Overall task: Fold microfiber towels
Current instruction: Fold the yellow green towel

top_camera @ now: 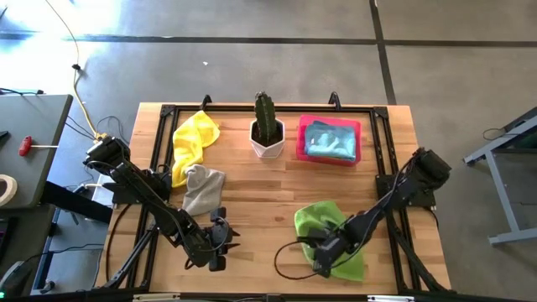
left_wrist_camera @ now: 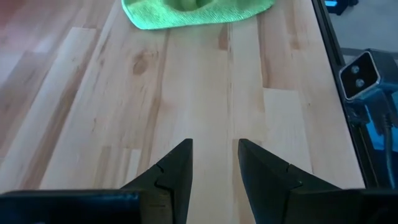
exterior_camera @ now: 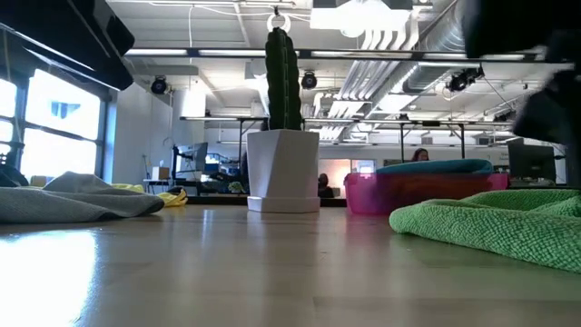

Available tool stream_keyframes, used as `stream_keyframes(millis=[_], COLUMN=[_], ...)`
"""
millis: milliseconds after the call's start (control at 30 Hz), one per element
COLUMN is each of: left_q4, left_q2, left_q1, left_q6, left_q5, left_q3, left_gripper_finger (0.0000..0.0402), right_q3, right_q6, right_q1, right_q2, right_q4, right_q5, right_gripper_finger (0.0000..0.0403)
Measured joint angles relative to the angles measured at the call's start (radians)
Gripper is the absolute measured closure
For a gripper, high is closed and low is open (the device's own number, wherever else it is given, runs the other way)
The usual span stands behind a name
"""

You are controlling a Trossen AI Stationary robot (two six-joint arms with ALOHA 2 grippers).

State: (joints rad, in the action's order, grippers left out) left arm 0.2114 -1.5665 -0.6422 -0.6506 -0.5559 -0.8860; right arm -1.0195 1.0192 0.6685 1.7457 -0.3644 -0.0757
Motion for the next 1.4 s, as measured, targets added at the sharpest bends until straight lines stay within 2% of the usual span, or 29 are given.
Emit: stream_keyframes(millis=[133,233,367,533,633,833,967,1100,1167,1233,1400], left_q4=[-0.01,-0.024,-0.031,-0.029,-0.029,-0.032,-0.029,-0.029,-0.029,-0.028,-0.026], left_q2=[0.0,0.0,0.0,0.0,0.0,0.0,0.0,0.0,0.0,0.0,0.0], left_q1=[0.0,0.0,0.0,0.0,0.0,0.0,0.0,0.0,0.0,0.0,0.0], left_q6=[0.0,0.0,0.0,0.0,0.001,0.019,0.019,0.034,0.034,0.034,0.035], left_q5=[-0.053,-0.093,-0.098,-0.083,-0.078,-0.077,-0.076,-0.076,-0.076,-0.075,-0.06], left_q3=[0.0,0.0,0.0,0.001,0.001,0.001,0.001,0.001,0.0,0.0,0.0], left_gripper_finger=[0.0282,0.0282,0.0282,0.0282,0.0282,0.0282,0.0282,0.0282,0.0282,0.0282,0.0282], right_q3=[0.0,0.0,0.0,-0.003,-0.006,0.002,0.001,0.001,0.001,0.0,0.0], right_q6=[0.138,0.15,-0.007,-0.22,-0.328,-0.596,-0.758,-0.784,-0.738,-0.649,-0.289], right_q1=[0.034,0.038,0.023,-0.022,-0.059,-0.139,-0.207,-0.254,-0.252,-0.235,-0.152], right_q2=[0.005,0.011,0.036,0.104,0.141,0.177,0.174,0.147,0.116,0.088,0.046], right_q4=[-0.085,-0.125,-0.121,-0.053,0.036,0.278,0.435,0.51,0.492,0.441,0.284], right_q5=[-0.003,-0.077,-0.186,-0.213,-0.254,-0.439,-0.495,-0.48,-0.424,-0.317,-0.08], right_gripper_finger=[0.0247,0.0247,0.0247,0.0247,0.0247,0.0247,0.0247,0.0247,0.0247,0.0247,0.0247])
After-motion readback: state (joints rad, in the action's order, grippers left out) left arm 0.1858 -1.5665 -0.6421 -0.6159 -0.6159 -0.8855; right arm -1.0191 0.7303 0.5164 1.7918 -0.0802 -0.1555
